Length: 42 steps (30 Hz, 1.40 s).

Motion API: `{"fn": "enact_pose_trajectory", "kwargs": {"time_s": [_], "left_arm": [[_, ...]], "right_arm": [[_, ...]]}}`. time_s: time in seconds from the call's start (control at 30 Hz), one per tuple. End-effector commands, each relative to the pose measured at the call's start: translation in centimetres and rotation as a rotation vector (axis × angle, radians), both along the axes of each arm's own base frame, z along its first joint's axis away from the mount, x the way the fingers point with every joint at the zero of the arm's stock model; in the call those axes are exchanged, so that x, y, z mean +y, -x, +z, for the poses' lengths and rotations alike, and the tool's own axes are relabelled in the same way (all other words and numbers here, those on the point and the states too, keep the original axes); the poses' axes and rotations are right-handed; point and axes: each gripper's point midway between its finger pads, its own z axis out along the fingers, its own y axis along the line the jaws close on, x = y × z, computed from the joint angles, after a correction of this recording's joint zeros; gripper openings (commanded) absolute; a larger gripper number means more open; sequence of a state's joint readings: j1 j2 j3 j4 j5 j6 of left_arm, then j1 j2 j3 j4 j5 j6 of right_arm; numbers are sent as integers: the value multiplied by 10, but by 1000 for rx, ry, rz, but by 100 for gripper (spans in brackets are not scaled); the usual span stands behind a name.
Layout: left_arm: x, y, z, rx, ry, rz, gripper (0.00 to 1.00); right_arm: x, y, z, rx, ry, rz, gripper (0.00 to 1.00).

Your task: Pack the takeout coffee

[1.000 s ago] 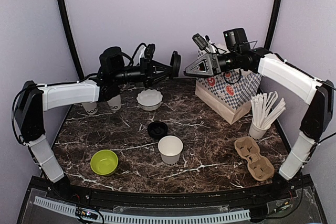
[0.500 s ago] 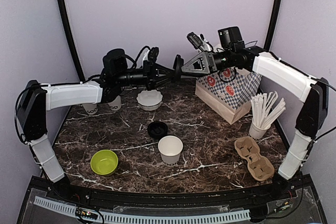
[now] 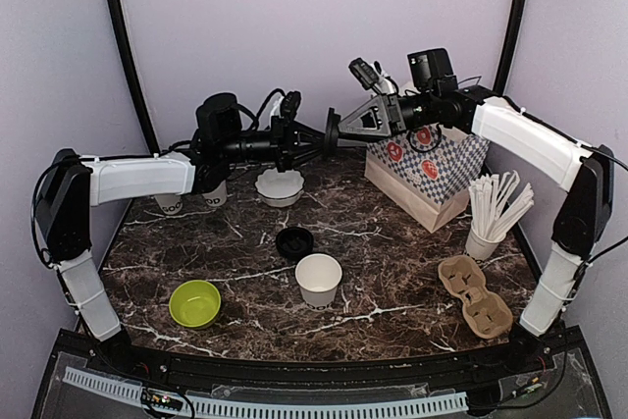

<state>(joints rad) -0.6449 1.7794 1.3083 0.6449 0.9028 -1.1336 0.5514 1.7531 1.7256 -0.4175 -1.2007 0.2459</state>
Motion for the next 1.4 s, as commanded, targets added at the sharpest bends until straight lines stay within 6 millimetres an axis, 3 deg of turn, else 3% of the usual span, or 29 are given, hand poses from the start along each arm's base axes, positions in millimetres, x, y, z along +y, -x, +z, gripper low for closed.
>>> {"fn": "enact_pose_trajectory", "kwargs": {"time_s": [0.0,0.13,0.33,0.43,0.93,1.0,1.13,1.2,1.37], "left_arm": [[-1,5,15,-40,21,-15,17],[-2,4,13,-35,13,-11,17],[-2,3,12,-32,10,-2,11],[-3,3,13,-28,11,0,9],[-5,1,5,-14,-8,-1,8],[-5,1,4,-13,-13,0,12],[-3,0,0,-19,-54,24,36],[1,-1,-5,-40,-106,50,43],[26,9,-32,-112,-341,112,49]], "right_arm": [[3,3,7,-30,-32,29,73],[3,2,4,-27,-26,19,69],[6,-1,-4,-59,21,-25,88],[9,3,-3,-79,29,-21,92],[13,0,-6,-99,46,-37,72],[12,0,-6,-103,49,-38,69],[11,-1,-11,-130,70,-50,67],[7,0,-16,-150,90,-59,67],[-7,6,-34,-233,167,-94,66]]}}
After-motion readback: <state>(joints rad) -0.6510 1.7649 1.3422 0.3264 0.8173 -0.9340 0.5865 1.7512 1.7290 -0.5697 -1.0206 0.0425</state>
